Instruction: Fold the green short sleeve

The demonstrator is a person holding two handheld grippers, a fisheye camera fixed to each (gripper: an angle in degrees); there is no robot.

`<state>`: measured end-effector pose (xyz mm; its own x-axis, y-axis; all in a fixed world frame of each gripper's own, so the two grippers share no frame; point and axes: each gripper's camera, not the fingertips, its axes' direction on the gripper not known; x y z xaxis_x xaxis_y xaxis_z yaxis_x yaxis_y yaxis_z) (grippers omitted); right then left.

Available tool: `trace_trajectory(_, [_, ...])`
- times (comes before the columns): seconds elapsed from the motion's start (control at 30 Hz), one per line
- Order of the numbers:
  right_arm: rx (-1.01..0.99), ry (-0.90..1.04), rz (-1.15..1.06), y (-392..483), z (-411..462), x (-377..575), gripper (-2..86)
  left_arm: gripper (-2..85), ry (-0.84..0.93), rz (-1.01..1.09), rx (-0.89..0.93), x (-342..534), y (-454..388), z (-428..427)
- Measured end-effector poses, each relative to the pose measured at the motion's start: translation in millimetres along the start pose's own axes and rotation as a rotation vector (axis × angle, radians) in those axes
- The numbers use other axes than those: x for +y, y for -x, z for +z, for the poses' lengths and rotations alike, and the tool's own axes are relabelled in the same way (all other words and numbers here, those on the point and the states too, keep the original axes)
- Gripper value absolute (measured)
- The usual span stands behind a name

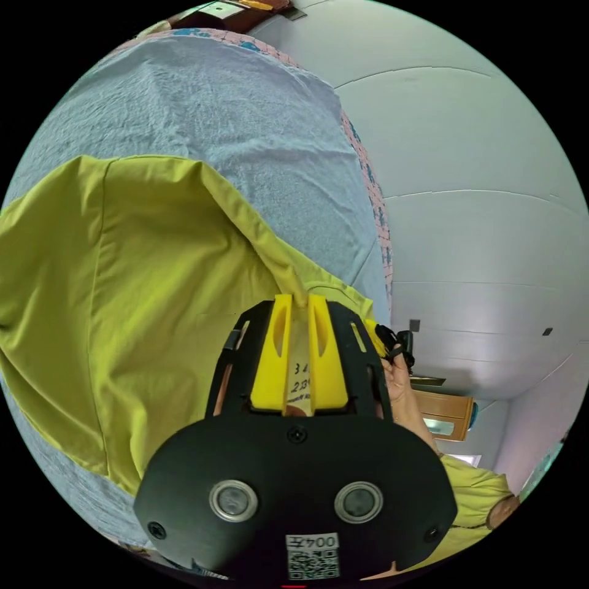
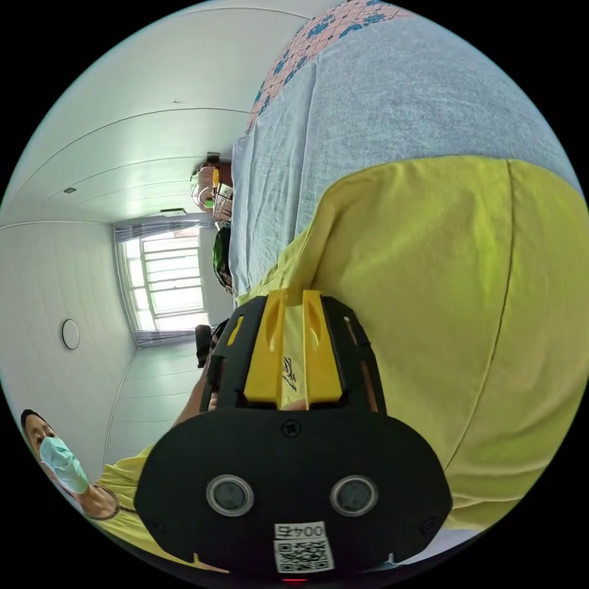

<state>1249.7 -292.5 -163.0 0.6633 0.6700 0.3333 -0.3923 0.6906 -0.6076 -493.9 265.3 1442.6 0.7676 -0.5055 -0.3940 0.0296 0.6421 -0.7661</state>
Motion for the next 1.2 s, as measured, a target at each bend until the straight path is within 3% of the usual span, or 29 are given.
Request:
trace_trajectory(0.23, [-0.080,-0.056,-0.006,20,-8,-23,3.4,4.2,-0.064,0.036,0.137,-25,-8,-21])
trace_trajectory(0.7, [0.124,-0.095,0.024,52,34,-66,4.9,9.7,-0.160,-0.046,-0.017,-37,-9,0])
trace_trajectory(0.8, [0.081,-0.172,-0.116,81,2,-33,5.3,9.8,-0.191,0.070,0.010,-15,-32,-17])
trace_trajectory(0.93, [0.211,-0.274,-0.287,89,-81,57,6.4,9.5,-0.157,0.304,-0.025,50,-66,-49])
trace_trajectory(1.07, [0.401,-0.346,-0.146,28,-160,163,6.5,9.1,-0.075,0.385,-0.043,151,-77,-55])
trace_trajectory(1.2, [0.439,-0.378,0.007,-21,-181,240,6.8,9.1,0.009,0.388,-0.100,234,-83,-35])
